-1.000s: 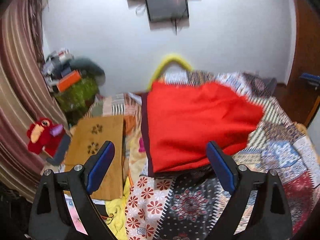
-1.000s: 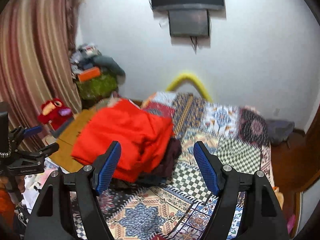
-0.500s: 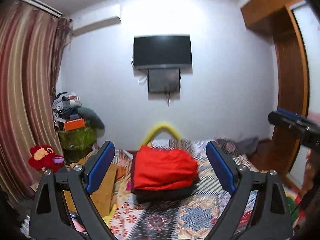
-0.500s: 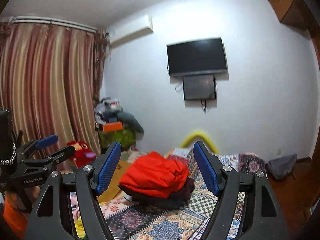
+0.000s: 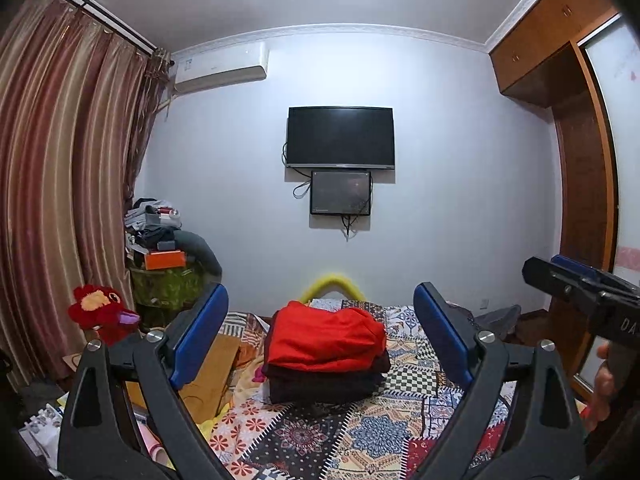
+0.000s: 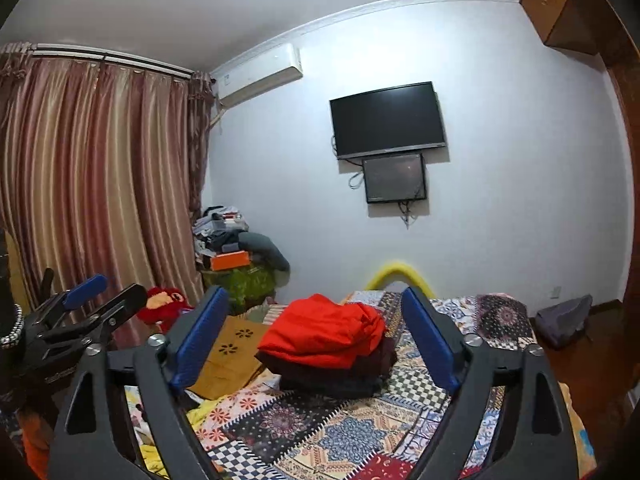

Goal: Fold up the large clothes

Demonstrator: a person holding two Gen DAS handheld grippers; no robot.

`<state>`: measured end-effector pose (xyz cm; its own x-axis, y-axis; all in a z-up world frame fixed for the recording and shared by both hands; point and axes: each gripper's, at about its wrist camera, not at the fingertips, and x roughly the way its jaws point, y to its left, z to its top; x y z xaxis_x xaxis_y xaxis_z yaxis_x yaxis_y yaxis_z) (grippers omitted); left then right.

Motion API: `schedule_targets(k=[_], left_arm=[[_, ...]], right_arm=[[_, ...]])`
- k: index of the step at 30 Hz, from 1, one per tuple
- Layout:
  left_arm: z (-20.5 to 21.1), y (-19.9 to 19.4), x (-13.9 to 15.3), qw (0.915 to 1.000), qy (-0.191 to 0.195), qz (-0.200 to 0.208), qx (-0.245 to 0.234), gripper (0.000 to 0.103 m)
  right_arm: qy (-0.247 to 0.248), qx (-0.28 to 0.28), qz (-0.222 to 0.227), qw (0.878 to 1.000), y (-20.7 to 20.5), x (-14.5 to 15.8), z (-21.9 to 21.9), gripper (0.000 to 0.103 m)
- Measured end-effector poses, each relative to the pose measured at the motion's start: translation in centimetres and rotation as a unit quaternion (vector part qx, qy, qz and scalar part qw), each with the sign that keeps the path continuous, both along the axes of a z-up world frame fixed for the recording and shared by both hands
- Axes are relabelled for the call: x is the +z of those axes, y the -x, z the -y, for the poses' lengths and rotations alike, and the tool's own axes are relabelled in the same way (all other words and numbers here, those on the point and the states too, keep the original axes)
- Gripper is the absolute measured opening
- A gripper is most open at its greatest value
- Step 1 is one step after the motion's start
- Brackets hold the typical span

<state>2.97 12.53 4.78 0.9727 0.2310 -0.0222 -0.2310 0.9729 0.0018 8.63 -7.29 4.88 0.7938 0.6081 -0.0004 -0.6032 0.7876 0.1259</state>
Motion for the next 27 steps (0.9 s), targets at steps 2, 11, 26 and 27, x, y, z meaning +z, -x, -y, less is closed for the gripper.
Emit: schedule_targets(k=[2, 11, 26, 27], left_arm=[[0.0, 0.1, -0.3, 1.0000, 0.001, 0.001, 0.004, 0.103], [-0.4, 0.0, -0.8, 0.9999, 0.010, -0.008, 0.009, 0.103], [0.1, -0.5, -1.6, 0.9997, 0.012, -0.018, 0.008, 0.103], [0.1, -0.5, -1.7, 0.9997, 0.011, -0.019, 0.008, 0.103]], right_arm=[[0.004, -0.010, -0.003, 1.000, 0.0, -0.3, -0.1, 0.100], [0.004, -0.021, -0.001, 1.000, 0.8, -0.7, 0.5, 0.103], [0.025, -0.020, -0.003, 0.999, 1.5, -1.9, 0.3, 0.103], [0.025, -0.020, -0.005, 0.999, 1.4, -1.9, 0.3, 0.103]])
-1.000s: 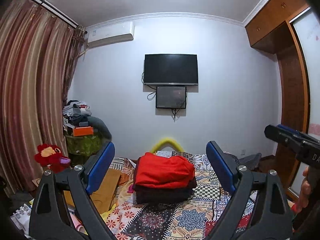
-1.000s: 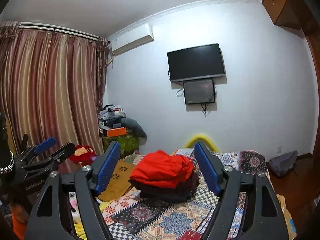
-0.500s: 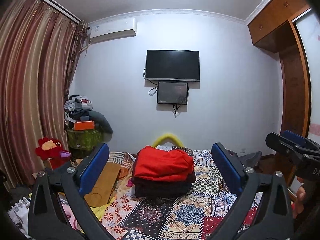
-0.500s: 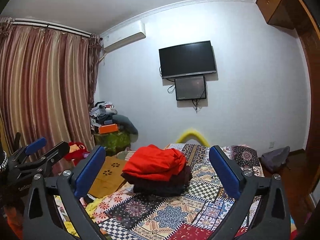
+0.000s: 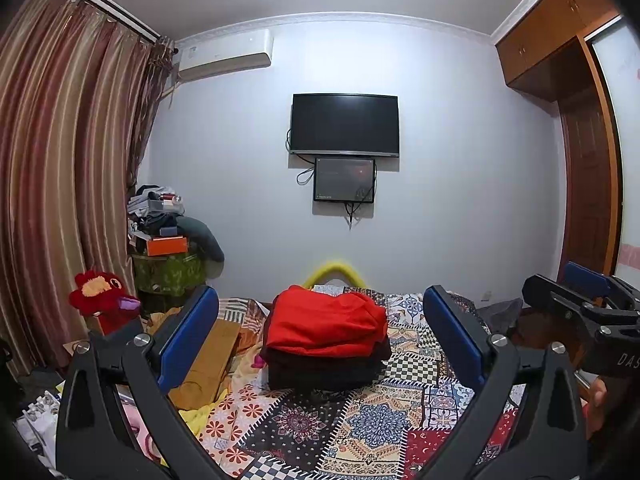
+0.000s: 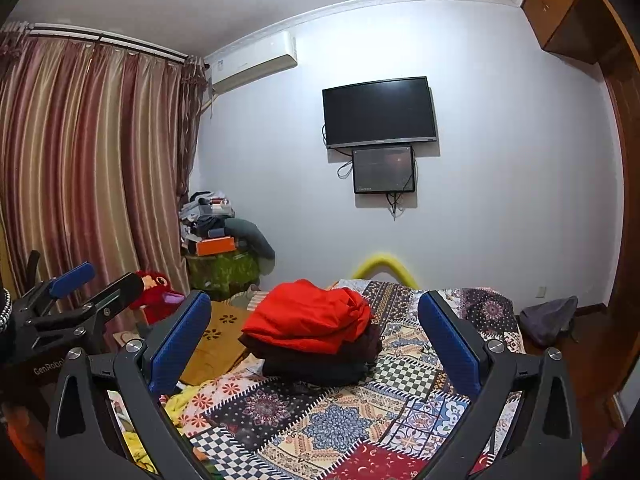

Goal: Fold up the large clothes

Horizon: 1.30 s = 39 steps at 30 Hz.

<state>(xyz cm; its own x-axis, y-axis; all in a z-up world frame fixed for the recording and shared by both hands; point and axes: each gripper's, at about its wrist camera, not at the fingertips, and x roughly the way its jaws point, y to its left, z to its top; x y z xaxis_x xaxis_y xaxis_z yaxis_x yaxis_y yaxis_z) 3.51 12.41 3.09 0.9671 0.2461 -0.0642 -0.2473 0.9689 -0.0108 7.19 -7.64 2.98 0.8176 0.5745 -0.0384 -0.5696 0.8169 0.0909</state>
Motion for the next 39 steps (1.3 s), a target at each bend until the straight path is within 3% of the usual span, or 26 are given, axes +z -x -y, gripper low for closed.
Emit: schedule_targets(k=[39], left_arm=[[-0.8, -1.9, -1.0, 0.9992, 0.025, -0.022, -0.020, 0.103]], right_arm=[[-0.006, -0.008, -0.036, 0.999, -1.2, -0.4, 0.8, 0.103]])
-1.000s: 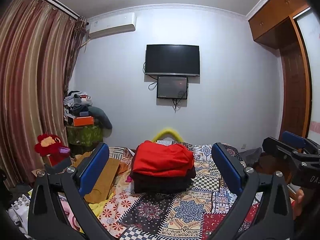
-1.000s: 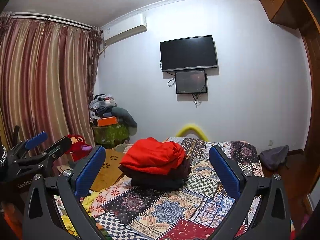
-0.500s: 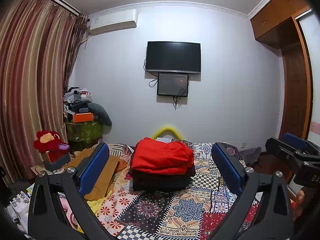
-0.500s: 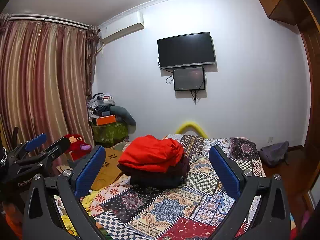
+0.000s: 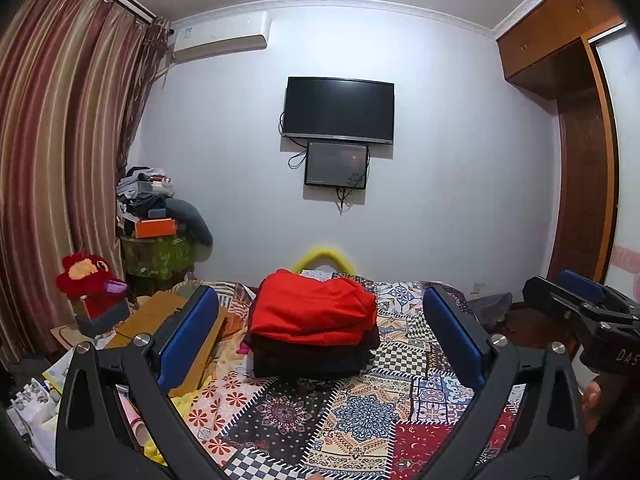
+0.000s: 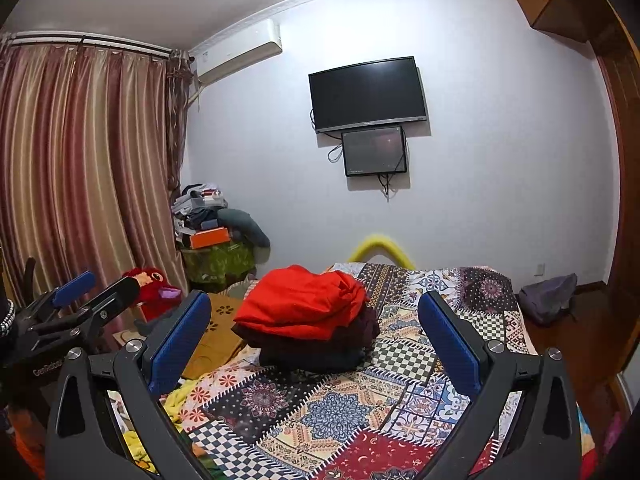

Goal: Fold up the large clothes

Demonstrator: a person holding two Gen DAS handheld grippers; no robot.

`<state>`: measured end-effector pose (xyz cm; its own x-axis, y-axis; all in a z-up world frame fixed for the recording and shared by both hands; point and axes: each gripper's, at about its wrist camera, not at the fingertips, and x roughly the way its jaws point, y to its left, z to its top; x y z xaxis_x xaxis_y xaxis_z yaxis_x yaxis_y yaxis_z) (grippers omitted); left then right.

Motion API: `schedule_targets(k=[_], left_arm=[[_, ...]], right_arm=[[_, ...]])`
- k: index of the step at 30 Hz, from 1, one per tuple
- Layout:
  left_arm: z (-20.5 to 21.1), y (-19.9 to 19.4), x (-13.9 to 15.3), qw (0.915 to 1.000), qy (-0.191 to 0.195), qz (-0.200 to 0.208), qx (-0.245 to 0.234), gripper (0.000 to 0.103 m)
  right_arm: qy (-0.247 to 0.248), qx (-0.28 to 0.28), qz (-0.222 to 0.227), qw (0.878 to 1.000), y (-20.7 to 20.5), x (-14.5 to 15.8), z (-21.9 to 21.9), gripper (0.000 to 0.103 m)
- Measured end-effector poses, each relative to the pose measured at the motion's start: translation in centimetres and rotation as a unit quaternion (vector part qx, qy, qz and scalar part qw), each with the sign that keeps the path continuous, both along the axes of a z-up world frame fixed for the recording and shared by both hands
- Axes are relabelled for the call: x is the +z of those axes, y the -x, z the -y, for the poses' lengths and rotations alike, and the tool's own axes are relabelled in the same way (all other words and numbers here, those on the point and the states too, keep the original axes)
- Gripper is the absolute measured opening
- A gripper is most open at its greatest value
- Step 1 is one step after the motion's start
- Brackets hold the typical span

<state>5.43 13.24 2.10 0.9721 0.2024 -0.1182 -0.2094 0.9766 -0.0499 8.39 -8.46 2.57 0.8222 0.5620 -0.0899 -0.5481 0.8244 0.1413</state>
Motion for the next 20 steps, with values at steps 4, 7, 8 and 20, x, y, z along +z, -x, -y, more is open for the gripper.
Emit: schedule_targets(k=[4, 7, 8, 20], left_arm=[[-0.08, -0.28, -0.16, 0.9999, 0.002, -0.009, -0.008, 0.103], [-0.05, -0.31, -0.34, 0.9999, 0.002, -0.008, -0.008, 0.103], [-0.06, -0.33, -0.34, 0.9999, 0.003, -0.008, -0.009, 0.103], [0.11, -0.68, -0.74, 0.9997, 0.006, -0.014, -0.018, 0.103]], right_arm=[[0.000, 0.000, 0.000, 1.000, -0.04, -0.03, 0.03, 0.103], [0.001, 0.000, 0.001, 1.000, -0.04, -0.07, -0.01, 0.103], [0.002, -0.001, 0.001, 1.000, -0.07, -0.08, -0.03, 0.103], [0.001, 0.002, -0.004, 1.000, -0.53, -0.18, -0.08, 0.103]])
